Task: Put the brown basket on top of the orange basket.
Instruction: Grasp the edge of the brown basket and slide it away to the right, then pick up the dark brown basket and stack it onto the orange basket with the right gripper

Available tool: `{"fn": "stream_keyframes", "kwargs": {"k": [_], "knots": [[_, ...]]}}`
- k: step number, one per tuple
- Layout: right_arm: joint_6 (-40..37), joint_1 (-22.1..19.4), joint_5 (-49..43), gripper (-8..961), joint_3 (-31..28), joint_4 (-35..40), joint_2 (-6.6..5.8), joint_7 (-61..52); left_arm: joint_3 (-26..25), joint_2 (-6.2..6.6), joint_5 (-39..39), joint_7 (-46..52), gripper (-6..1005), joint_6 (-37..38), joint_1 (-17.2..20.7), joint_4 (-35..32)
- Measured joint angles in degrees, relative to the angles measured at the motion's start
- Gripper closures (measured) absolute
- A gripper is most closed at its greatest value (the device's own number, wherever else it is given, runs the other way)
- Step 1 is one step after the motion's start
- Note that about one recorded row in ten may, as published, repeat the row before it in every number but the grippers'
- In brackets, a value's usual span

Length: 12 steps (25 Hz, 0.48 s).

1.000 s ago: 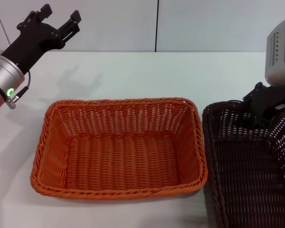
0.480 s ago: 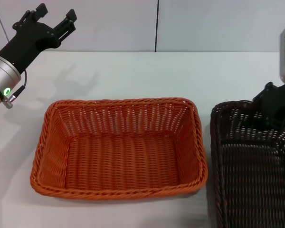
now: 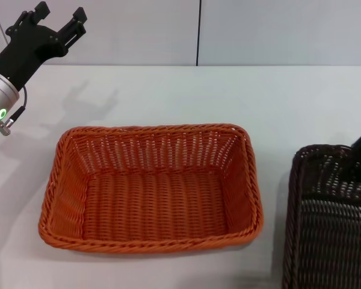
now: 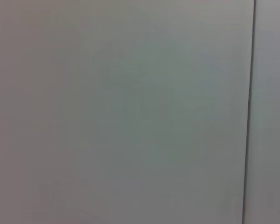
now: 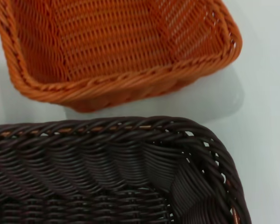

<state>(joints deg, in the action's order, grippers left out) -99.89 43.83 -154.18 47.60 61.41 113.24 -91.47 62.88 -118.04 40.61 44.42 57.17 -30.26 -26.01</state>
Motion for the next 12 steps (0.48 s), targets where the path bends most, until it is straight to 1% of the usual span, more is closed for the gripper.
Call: {"fn": "stream_keyframes", "kwargs": {"k": [2,3,10,12], "knots": [[-0.5,0.0,-0.3,757,-0.4,-0.1,-0.19,0.0,-0.2,-0.03,0.0,0.0,155,0.2,-0.3,0.0],[-1.9,0.0,-0.9,763,-1.3,0.0,-0.58,0.0,-0.2,-0.06,0.0,0.0,155,0.3,-0.5,0.0],[-3.6,-0.6,-2.1,798,-2.5,0.9,-0.87,0.3,-0.3,-0.22,0.0,0.0,155,0.0,-1.3,0.2],[-3.7,-0.7,-2.1,802,-3.6,0.9,-1.07,0.5,-1.1,-0.25,0.0,0.0,155,0.0,-1.7,0.9]]}}
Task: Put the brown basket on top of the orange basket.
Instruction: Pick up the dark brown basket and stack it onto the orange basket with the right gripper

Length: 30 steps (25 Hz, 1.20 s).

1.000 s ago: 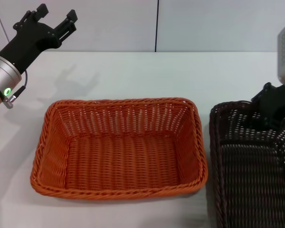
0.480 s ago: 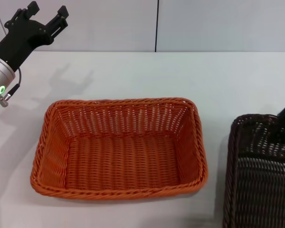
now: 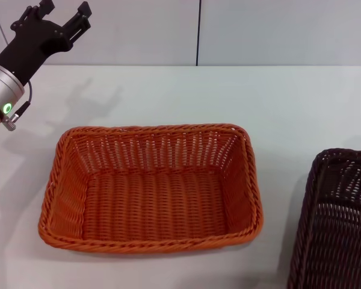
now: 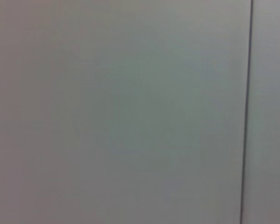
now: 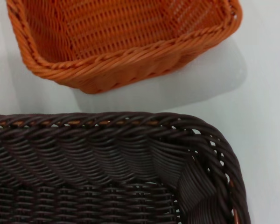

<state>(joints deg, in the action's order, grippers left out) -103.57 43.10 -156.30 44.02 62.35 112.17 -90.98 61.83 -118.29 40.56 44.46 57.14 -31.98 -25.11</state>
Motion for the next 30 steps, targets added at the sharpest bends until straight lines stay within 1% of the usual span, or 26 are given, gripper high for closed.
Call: {"fn": "stream_keyframes", "kwargs": {"k": [1,2,5,6,7,11,14,16,17,20,21,22,25,26,27,30], "knots": [[-0.4,-0.1,0.1,804,-1.8,0.0,-0.20,1.1,-0.2,0.00,0.0,0.0,155,0.0,-0.1,0.2],[-0.4,-0.1,0.1,807,-1.8,0.0,-0.20,1.1,-0.2,0.00,0.0,0.0,155,0.0,-0.1,0.2],[-2.8,-0.1,0.9,813,-6.0,0.0,-0.50,3.7,-0.8,0.07,0.0,0.0,155,0.1,-0.3,0.5],[-5.4,-0.1,2.8,815,-8.3,0.0,-0.96,5.5,-0.9,0.08,0.0,0.0,155,0.1,-0.3,0.5],[-5.4,-0.1,2.8,816,-8.3,0.0,-0.96,5.5,-0.9,0.10,0.0,0.0,155,0.1,-0.3,0.5],[-11.9,-0.7,9.2,818,-11.5,1.3,-2.27,7.6,-1.6,0.17,0.0,-0.2,155,0.0,-0.3,0.5],[-13.6,-1.1,11.3,820,-12.0,2.0,-2.51,7.9,-1.9,0.22,0.0,-0.5,155,0.0,-0.3,0.5],[-17.1,-1.6,15.8,822,-13.6,2.6,-2.93,8.9,-2.4,0.25,0.0,-0.5,155,0.0,-0.2,0.5],[-17.1,-1.6,15.8,822,-13.6,2.6,-2.93,8.9,-2.5,0.26,0.0,-0.5,155,0.0,-0.1,0.5],[-20.3,-2.2,20.9,823,-14.6,2.7,-3.62,9.3,-3.2,0.31,0.0,-0.6,155,0.3,0.2,0.5],[-21.2,-2.6,23.9,822,-14.6,2.6,-3.97,9.3,-3.3,0.32,0.0,-0.6,155,0.3,0.3,0.5],[-21.2,-2.6,23.9,822,-14.6,2.6,-3.97,9.3,-3.3,0.32,0.0,-0.6,155,0.3,0.3,0.5],[-21.5,-3.4,28.8,822,-13.9,1.7,-4.41,9.0,-3.3,0.33,0.0,-0.7,155,0.3,0.5,0.5],[-21.5,-3.6,31.8,822,-13.3,0.4,-4.67,8.9,-3.3,0.33,0.0,-0.7,155,0.3,0.5,0.5],[-21.5,-3.6,31.8,822,-13.3,0.4,-4.67,8.9,-3.3,0.34,0.0,-0.7,155,0.3,0.5,0.5],[-21.5,-3.8,36.5,822,-12.8,-2.8,-5.06,9.2,-3.3,0.35,0.3,-0.8,155,0.2,0.5,0.5]]}}
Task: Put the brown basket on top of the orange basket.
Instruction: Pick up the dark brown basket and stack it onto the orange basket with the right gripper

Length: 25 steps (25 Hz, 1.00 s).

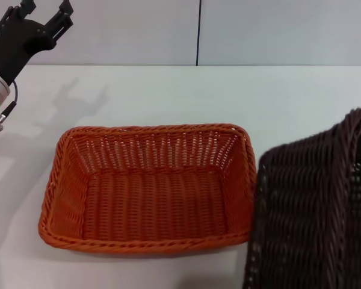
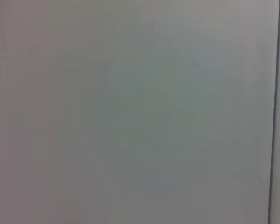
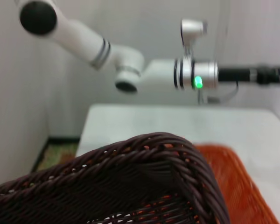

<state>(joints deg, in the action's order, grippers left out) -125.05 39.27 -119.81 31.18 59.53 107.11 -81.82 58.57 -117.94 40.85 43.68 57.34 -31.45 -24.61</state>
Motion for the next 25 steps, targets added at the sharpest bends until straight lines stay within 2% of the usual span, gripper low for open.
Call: {"fn": "stream_keyframes", "kwargs": {"k": [4,6,10,11,12,16,18,20,21,25], "knots": [[0.2,0.0,4.5,822,0.1,-3.4,-0.15,0.8,0.0,0.09,0.1,-0.5,155,-0.3,0.0,0.0],[0.2,0.0,5.4,822,0.0,-4.0,0.47,1.0,0.0,0.10,0.1,-0.8,155,-0.4,0.0,0.0],[1.5,-0.7,9.3,823,-0.6,-4.9,2.50,2.1,0.3,0.10,0.2,-1.1,155,-0.8,-0.2,0.0],[3.3,-2.1,13.2,823,-1.0,-5.3,4.34,3.9,0.3,0.10,0.2,-1.3,155,-0.9,-0.2,0.0],[3.3,-2.1,13.2,823,-1.0,-5.3,4.34,3.9,0.3,0.10,0.2,-1.3,155,-0.9,-0.2,0.0],[7.6,-4.4,17.7,823,-1.2,-6.3,7.61,7.5,0.2,0.09,0.3,-1.6,155,-1.1,-0.4,0.0],[8.0,-4.5,18.2,823,-1.5,-7.3,7.95,8.1,0.2,0.12,0.3,-1.6,155,-1.1,-0.5,0.0],[8.6,-4.9,21.2,823,-1.9,-10.8,8.40,9.9,0.4,0.20,0.3,-1.6,155,-1.3,-0.7,0.0],[9.1,-5.2,24.3,823,-1.7,-15.0,8.80,12.0,0.5,0.23,0.3,-1.6,155,-1.6,-0.8,0.0],[9.7,-5.6,27.7,823,-1.8,-20.7,9.54,16.4,0.6,0.20,0.3,-2.1,155,-2.5,-1.1,0.0]]}}
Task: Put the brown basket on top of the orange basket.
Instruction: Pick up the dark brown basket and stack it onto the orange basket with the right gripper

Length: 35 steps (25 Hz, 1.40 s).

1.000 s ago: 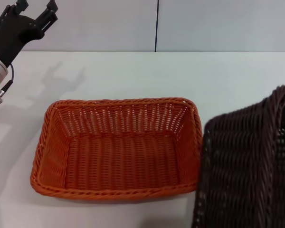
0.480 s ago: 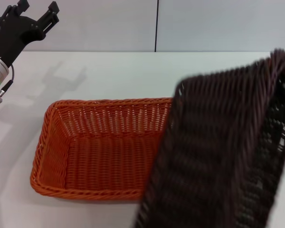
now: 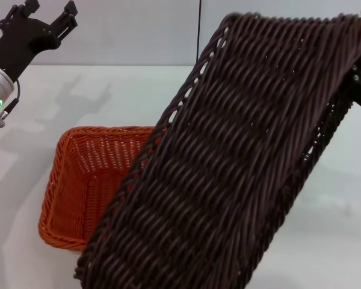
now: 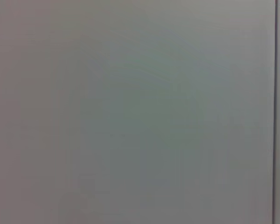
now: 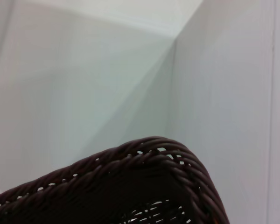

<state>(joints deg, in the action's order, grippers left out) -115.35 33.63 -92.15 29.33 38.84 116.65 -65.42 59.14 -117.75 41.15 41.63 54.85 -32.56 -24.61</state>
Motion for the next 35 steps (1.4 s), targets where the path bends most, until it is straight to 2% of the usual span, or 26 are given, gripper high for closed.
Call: {"fn": "stream_keyframes", "kwargs": {"k": [1,4,9,16,27,31,35], "knots": [[0.1,-0.2,1.1,823,-0.1,-3.0,0.24,2.1,0.0,-0.04,0.0,-0.2,155,-0.2,-0.1,0.0],[0.1,-0.3,2.2,823,-0.2,-5.6,0.49,3.8,0.2,-0.03,0.0,-0.3,155,-0.4,-0.2,0.0],[2.1,-1.0,4.8,822,-0.2,-11.3,1.66,7.4,0.1,-0.01,0.0,-0.3,155,-1.0,-0.8,0.0],[4.3,-3.4,9.8,822,-1.0,-21.4,2.29,11.9,0.3,-0.03,0.0,-0.3,155,-2.9,-1.9,0.0],[4.5,-4.8,13.6,822,-1.7,-34.7,2.47,20.5,0.8,-0.03,0.2,-0.3,155,-5.0,-3.4,0.0],[4.3,-4.5,13.7,821,-2.8,-42.3,2.55,26.6,1.4,-0.03,0.2,-0.5,155,-5.7,-3.7,0.0],[4.4,-4.7,13.7,821,-3.8,-45.4,2.65,28.9,1.6,-0.03,0.2,-0.7,155,-5.9,-3.9,0.0]]}}
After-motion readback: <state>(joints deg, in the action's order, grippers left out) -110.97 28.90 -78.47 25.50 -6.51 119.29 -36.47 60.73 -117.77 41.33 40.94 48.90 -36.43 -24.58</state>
